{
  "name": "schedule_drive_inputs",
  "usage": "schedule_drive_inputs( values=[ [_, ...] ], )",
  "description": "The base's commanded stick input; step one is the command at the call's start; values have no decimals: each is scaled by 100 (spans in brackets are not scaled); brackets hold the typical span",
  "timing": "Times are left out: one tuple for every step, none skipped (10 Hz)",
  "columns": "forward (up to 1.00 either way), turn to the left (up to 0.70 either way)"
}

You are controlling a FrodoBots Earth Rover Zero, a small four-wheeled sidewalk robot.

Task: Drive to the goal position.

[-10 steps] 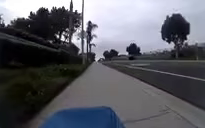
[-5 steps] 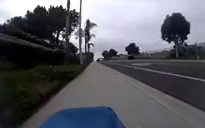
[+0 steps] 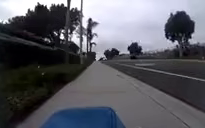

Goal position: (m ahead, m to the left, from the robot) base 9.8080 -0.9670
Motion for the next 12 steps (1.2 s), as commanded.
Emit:
schedule_drive_inputs(
  values=[
    [100, 0],
    [100, 0],
    [100, 0],
    [100, 27],
    [100, 27],
    [100, 20],
    [100, 6],
    [100, 0],
    [100, 0],
    [100, 0],
    [100, 0],
    [100, 0]
  ],
)
